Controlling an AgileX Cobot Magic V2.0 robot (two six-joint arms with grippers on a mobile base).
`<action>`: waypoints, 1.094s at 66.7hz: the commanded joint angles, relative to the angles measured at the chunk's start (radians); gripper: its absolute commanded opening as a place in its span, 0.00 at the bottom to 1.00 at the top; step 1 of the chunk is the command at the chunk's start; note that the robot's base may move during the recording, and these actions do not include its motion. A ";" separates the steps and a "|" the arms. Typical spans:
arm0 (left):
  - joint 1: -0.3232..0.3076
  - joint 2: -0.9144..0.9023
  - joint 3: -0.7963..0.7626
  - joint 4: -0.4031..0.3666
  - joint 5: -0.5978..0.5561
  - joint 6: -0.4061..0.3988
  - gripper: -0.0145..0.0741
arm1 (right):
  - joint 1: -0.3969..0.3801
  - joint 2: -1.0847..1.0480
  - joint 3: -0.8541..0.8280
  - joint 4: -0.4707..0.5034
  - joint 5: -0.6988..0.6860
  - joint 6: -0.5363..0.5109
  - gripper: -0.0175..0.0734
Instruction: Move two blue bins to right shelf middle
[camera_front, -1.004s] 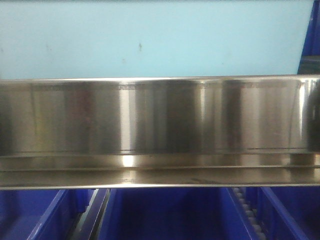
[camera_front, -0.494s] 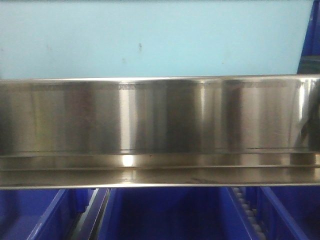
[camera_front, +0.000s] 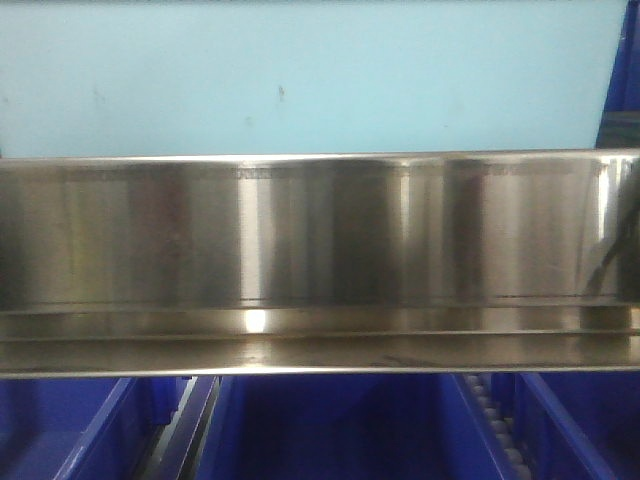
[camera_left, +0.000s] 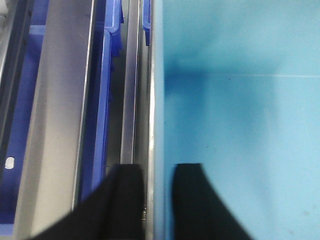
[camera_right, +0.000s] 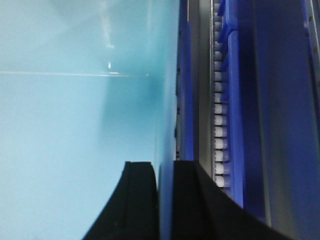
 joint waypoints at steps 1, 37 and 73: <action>0.003 -0.002 -0.005 -0.010 0.012 0.033 0.07 | -0.001 -0.002 -0.007 -0.019 0.018 -0.006 0.02; 0.003 -0.039 -0.128 0.040 0.016 0.023 0.04 | -0.001 -0.042 -0.136 -0.046 0.023 0.001 0.02; -0.003 -0.199 -0.170 0.098 -0.123 -0.004 0.04 | -0.001 -0.225 -0.151 -0.132 -0.145 0.001 0.02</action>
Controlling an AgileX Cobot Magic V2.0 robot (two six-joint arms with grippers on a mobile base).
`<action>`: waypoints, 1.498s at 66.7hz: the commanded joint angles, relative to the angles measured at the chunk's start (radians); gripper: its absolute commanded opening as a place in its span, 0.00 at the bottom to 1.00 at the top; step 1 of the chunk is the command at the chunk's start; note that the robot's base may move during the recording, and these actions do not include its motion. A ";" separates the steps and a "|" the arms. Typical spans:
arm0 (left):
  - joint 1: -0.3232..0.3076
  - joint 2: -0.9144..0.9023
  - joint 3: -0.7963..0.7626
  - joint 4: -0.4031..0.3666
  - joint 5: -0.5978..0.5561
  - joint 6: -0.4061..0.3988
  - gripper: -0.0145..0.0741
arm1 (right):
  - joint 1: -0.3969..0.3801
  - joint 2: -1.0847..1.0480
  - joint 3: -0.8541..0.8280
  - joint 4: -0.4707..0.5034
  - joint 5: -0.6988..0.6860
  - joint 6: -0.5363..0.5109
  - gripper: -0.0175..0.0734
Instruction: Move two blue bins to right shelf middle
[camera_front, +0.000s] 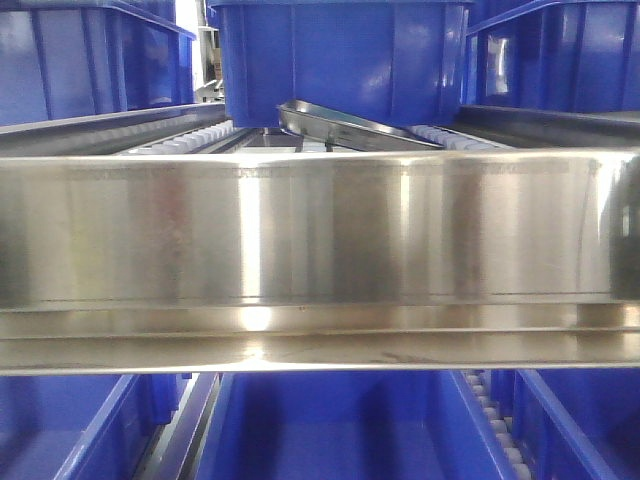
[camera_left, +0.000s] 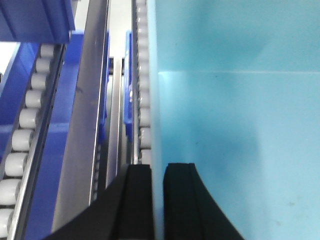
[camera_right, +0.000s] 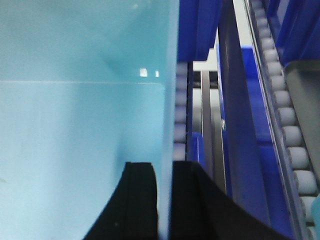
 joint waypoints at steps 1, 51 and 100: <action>-0.007 -0.049 -0.009 0.047 -0.037 -0.015 0.04 | -0.007 -0.054 0.001 -0.052 -0.043 -0.005 0.02; -0.083 -0.088 -0.009 0.166 -0.034 -0.034 0.04 | -0.007 -0.099 0.012 -0.056 -0.075 -0.005 0.02; -0.083 -0.088 -0.009 0.171 -0.035 -0.034 0.04 | -0.007 -0.099 0.012 -0.056 -0.081 -0.005 0.02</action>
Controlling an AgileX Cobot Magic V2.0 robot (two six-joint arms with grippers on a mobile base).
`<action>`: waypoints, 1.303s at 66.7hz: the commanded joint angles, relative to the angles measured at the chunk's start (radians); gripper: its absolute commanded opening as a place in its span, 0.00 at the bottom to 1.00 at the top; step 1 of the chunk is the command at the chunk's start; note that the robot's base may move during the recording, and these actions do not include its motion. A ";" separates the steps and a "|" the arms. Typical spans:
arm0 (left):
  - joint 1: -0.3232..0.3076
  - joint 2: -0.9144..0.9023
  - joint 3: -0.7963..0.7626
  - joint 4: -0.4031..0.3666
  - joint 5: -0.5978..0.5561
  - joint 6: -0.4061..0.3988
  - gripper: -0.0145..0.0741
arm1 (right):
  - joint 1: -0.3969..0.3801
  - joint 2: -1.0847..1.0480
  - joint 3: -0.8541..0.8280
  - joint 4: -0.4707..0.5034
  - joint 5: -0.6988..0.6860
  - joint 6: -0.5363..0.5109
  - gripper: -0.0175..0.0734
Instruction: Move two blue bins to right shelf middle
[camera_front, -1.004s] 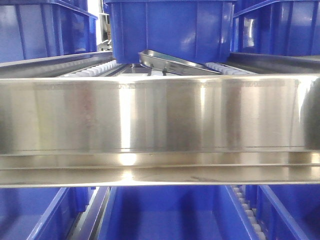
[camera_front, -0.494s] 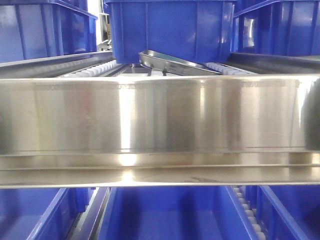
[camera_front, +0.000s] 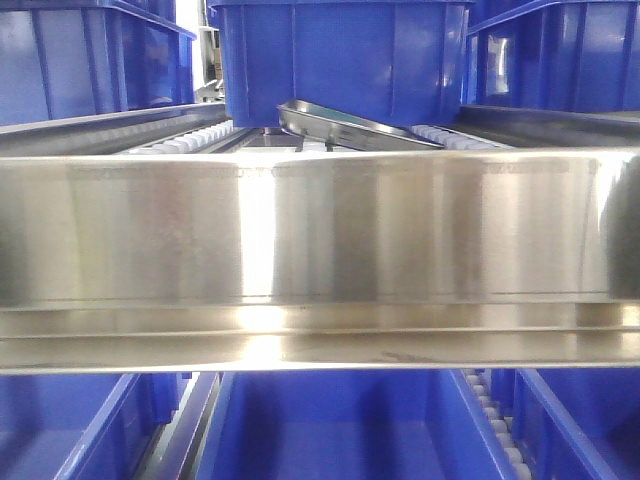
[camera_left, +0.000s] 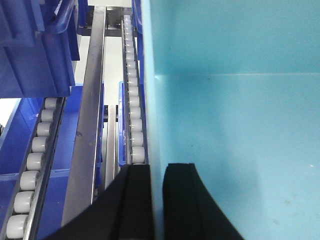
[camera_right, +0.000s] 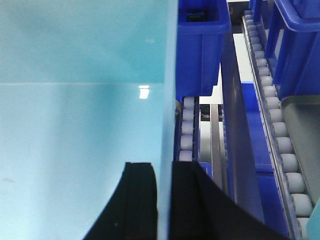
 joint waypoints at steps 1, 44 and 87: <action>-0.001 -0.016 -0.009 0.050 -0.013 0.000 0.04 | -0.007 -0.016 -0.001 -0.049 -0.034 -0.005 0.02; -0.001 -0.016 -0.009 0.052 -0.013 0.000 0.04 | -0.007 -0.016 -0.001 -0.049 -0.047 -0.005 0.02; -0.001 -0.016 -0.009 0.052 -0.013 0.000 0.04 | -0.007 -0.016 -0.001 -0.049 -0.187 -0.005 0.02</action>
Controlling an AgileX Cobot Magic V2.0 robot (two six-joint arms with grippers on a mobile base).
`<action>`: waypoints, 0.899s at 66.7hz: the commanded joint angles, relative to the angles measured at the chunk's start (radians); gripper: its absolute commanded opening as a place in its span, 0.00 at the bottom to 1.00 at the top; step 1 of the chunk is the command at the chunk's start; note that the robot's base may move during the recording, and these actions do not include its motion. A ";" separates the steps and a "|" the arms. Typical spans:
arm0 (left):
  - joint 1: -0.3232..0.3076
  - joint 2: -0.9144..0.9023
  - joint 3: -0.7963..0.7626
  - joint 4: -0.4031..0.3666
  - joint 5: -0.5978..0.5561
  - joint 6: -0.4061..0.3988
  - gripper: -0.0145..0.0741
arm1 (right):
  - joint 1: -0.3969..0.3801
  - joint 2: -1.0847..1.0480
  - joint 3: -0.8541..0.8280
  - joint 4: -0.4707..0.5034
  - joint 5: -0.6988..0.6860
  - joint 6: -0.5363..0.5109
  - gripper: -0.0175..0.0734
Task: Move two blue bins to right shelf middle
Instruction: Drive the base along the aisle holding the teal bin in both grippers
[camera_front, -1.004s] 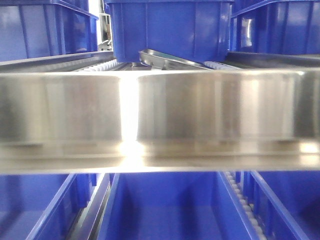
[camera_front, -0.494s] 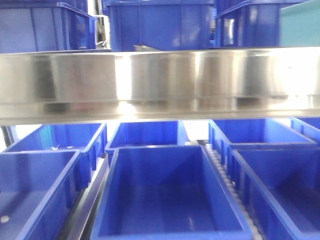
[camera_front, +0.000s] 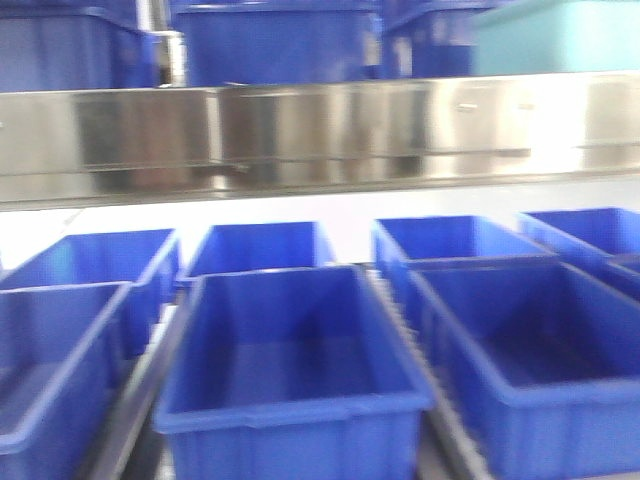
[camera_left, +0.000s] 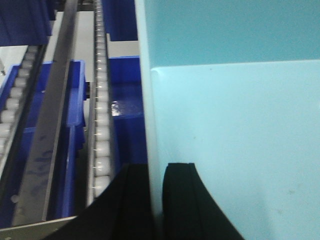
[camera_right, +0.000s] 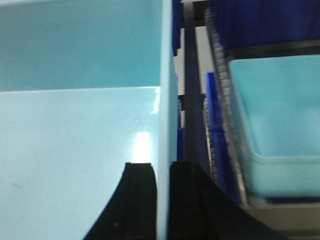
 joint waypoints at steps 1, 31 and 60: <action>-0.001 -0.013 -0.009 0.029 -0.012 0.005 0.04 | -0.007 -0.016 -0.003 -0.039 -0.086 -0.003 0.02; -0.001 -0.013 -0.009 0.029 -0.012 0.005 0.04 | -0.007 -0.016 -0.003 -0.039 -0.094 -0.003 0.02; -0.001 -0.013 -0.009 0.029 -0.012 0.005 0.04 | -0.007 -0.016 -0.003 -0.039 -0.094 -0.003 0.02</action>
